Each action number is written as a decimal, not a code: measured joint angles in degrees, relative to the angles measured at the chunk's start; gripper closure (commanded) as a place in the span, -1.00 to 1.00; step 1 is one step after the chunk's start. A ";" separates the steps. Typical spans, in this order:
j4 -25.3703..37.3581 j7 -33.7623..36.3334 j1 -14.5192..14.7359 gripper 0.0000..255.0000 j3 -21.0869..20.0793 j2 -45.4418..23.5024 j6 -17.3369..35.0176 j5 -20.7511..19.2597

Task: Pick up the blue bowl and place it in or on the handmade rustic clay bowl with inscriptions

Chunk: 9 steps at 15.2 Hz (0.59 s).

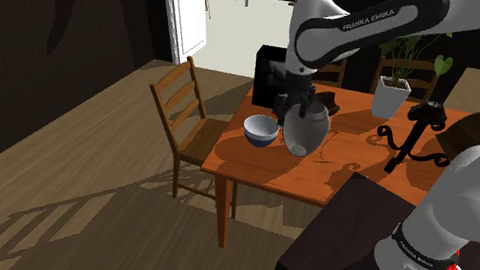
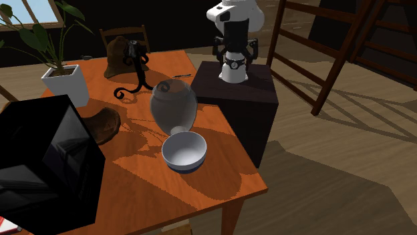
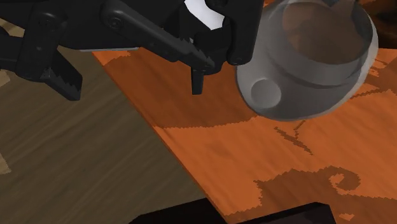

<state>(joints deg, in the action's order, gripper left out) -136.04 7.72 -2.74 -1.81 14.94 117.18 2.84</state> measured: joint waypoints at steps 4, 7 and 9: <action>3.78 0.36 -0.55 -1.00 0.06 -8.95 5.64 -1.48; 7.25 1.05 -0.74 -1.00 0.09 -15.40 8.92 -2.67; 10.32 1.38 -0.90 -1.00 0.30 -19.95 10.63 -3.51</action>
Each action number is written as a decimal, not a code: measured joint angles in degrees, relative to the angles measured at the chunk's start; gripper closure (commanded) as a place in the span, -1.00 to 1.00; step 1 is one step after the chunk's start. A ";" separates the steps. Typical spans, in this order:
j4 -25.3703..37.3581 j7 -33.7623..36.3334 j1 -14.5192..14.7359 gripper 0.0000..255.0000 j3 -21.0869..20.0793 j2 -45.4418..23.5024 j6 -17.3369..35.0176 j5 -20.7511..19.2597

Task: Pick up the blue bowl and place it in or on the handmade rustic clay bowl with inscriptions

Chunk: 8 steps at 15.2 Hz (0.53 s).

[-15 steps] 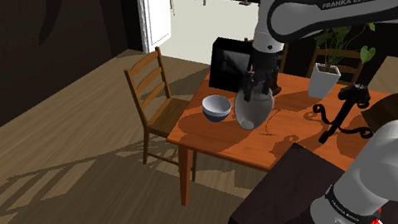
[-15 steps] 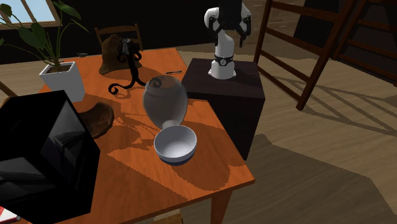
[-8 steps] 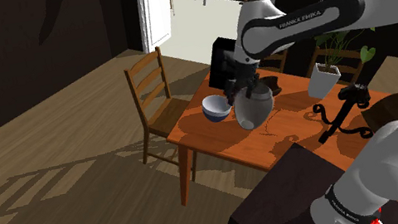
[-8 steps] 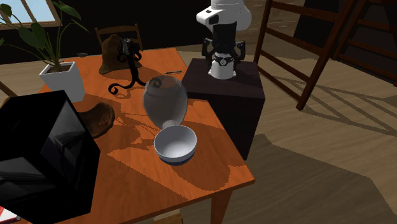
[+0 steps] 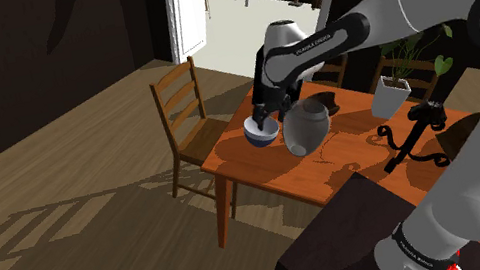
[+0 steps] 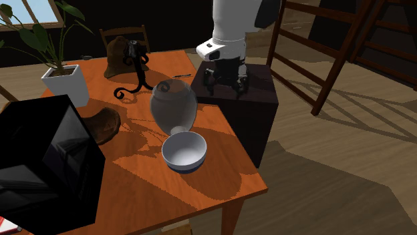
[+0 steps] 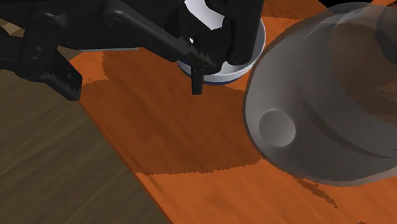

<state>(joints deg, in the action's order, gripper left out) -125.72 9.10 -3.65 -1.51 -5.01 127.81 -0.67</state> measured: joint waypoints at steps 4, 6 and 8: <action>6.79 0.74 -0.11 -1.00 0.50 -8.80 2.47 -1.60; 9.90 1.38 0.06 -1.00 0.76 -13.00 3.73 -2.37; 13.33 1.58 0.03 -1.00 1.13 -16.75 4.31 -2.99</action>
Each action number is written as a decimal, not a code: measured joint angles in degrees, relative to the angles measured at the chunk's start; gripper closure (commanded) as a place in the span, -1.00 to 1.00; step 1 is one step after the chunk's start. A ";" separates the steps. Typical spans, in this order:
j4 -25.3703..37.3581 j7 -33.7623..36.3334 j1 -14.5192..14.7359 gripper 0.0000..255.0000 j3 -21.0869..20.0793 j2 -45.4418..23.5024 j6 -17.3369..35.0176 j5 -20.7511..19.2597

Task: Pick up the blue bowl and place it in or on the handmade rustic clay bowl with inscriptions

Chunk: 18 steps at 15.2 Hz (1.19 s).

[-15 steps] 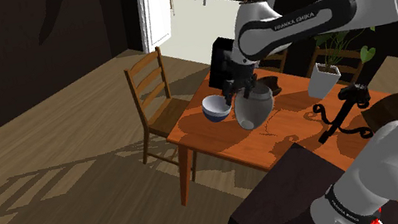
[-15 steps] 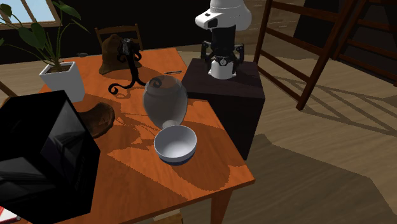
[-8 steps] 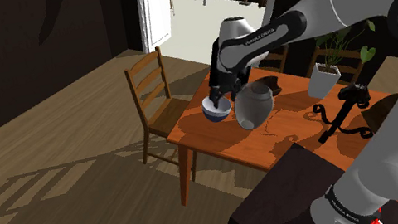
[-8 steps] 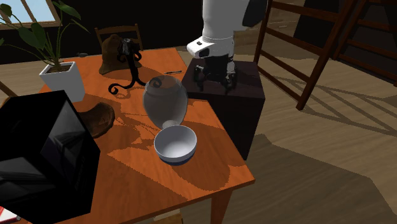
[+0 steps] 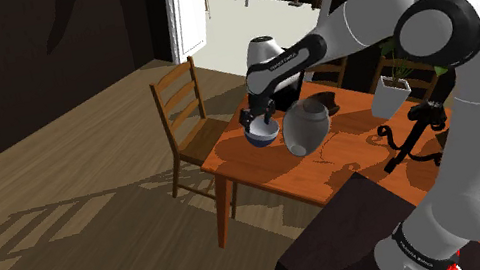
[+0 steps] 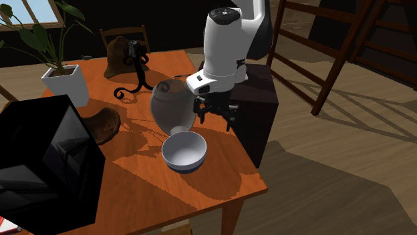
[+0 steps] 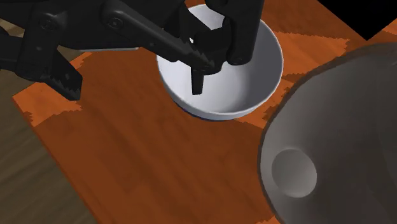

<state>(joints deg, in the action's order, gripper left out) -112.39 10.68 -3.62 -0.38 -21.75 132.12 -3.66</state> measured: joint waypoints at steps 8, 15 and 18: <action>17.14 0.02 -0.34 -1.00 1.38 -16.42 -0.03 -1.47; 18.37 0.26 -0.33 -1.00 1.49 -20.23 2.60 -1.62; 18.30 0.22 -0.39 -1.00 1.51 -20.42 2.88 -1.63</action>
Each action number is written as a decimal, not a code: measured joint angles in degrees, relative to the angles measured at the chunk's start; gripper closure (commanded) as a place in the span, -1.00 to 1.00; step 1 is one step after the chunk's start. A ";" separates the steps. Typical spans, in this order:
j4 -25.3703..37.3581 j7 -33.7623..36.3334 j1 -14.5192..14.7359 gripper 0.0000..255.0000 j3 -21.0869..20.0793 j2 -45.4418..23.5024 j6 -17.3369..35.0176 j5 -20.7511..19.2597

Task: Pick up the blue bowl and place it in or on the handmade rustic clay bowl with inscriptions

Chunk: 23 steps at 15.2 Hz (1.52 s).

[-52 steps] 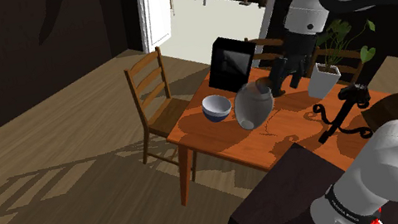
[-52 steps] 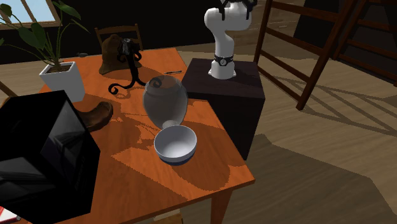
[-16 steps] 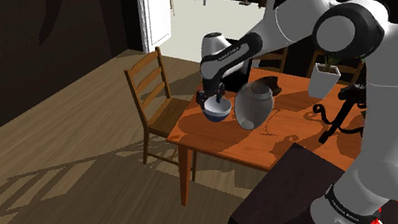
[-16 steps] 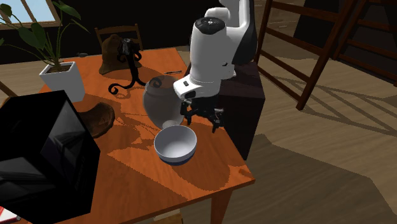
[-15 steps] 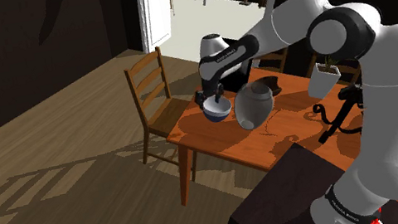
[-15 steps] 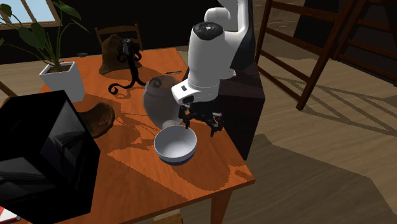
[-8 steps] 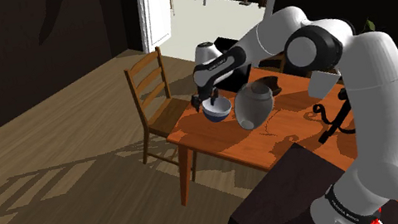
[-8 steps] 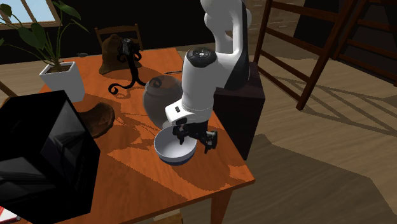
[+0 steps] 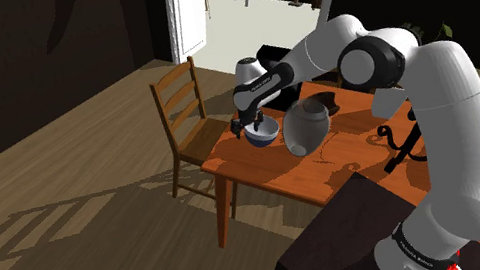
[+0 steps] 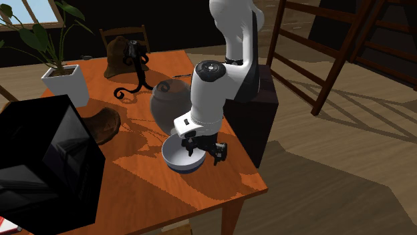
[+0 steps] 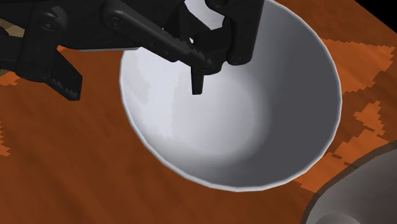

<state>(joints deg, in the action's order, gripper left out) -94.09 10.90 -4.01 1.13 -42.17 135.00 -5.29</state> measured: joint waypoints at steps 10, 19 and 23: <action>0.00 -0.01 0.00 1.00 -0.01 -0.03 0.04 0.01; -0.41 -0.11 0.05 1.00 -0.06 2.28 -1.88 0.07; -0.68 -0.30 0.02 1.00 -0.10 4.35 -3.67 0.15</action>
<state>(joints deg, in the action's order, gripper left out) -94.77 10.60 -3.99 1.03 -37.82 131.33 -5.14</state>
